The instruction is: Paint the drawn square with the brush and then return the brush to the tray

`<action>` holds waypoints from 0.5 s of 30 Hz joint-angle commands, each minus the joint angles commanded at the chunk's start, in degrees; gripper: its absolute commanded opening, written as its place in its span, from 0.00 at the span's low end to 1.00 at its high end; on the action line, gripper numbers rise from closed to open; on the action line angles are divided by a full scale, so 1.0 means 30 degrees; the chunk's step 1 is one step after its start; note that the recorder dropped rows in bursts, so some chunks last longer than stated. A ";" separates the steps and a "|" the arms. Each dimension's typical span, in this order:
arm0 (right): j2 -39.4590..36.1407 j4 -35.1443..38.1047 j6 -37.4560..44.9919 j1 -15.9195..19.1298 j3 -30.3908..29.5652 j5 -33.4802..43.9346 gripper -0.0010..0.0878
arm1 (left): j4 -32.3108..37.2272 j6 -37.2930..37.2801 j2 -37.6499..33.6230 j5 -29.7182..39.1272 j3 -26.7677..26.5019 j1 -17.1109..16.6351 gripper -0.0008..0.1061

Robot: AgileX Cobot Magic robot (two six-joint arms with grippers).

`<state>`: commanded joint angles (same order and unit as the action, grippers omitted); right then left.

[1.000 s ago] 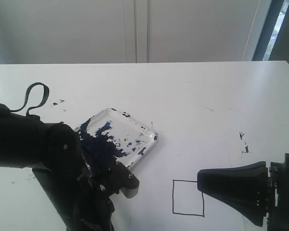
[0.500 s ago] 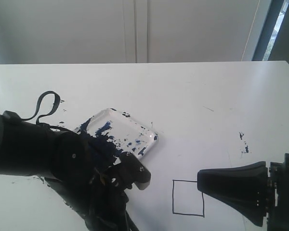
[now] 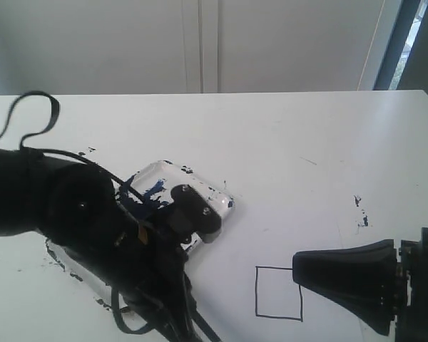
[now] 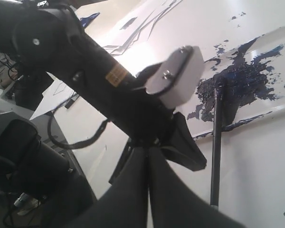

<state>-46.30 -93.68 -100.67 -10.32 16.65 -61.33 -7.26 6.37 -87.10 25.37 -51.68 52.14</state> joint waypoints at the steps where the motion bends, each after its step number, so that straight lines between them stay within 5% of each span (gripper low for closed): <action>1: 0.0000 0.0000 0.0000 0.0000 0.0000 0.0000 0.01 | 0.0981 -0.0981 0.0290 0.0269 -0.0038 0.0000 0.01; 5: 0.0000 -0.0039 0.0352 0.0000 0.0000 0.0000 0.01 | 0.4364 -0.4332 0.1857 0.0909 -0.0038 0.0000 0.01; 15: 0.0000 -0.1418 0.0894 -0.0105 0.0000 0.0000 0.01 | 0.5027 -0.4041 0.5744 0.0766 -0.0038 0.0000 0.01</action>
<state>-46.30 -97.93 -97.99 -10.64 16.65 -61.33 7.82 -5.76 -69.87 27.67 -51.80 52.14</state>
